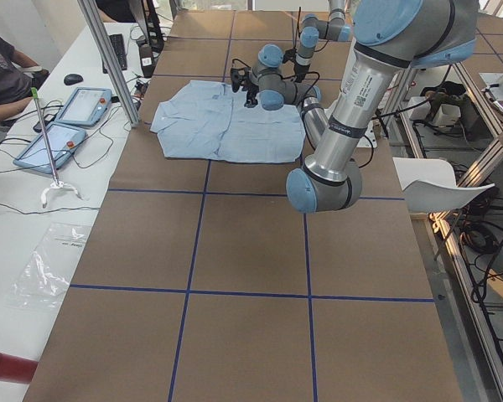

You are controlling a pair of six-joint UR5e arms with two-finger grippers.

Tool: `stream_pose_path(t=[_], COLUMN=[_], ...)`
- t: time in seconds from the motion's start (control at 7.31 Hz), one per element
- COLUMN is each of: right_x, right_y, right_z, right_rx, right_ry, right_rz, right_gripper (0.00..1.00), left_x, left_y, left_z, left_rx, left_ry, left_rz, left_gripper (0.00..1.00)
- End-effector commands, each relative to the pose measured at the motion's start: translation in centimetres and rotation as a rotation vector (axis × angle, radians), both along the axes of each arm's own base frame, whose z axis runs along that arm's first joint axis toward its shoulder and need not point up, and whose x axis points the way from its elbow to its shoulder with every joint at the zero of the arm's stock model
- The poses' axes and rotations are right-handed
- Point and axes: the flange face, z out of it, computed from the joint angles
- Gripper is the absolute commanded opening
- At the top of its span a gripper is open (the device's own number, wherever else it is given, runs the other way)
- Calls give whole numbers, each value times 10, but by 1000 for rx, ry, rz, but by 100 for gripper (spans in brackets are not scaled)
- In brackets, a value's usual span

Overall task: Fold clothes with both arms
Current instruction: 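Release the sleeve with the left gripper and move both grippers to the hem corners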

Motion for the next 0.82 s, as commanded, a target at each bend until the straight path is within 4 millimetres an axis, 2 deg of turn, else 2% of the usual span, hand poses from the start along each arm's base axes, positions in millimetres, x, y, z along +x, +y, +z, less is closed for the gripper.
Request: stream_pose_path(t=[0.0, 0.14, 0.41, 0.68], right_x=[0, 1, 8, 16], right_y=[0, 0, -6, -10], right_z=[1, 1, -3, -12], right_rx=[0, -1, -2, -1], right_ry=[3, 3, -8, -11], right_rz=[-1, -1, 11, 21], right_gripper=[0, 0, 0, 0], left_x=[0, 1, 1, -1], left_y=[0, 1, 2, 2], left_z=[-1, -1, 25, 32], left_rx=[0, -8, -52, -58], left_ry=[2, 3, -25, -35], left_rz=[0, 0, -5, -6], left_gripper=[71, 70, 68, 68])
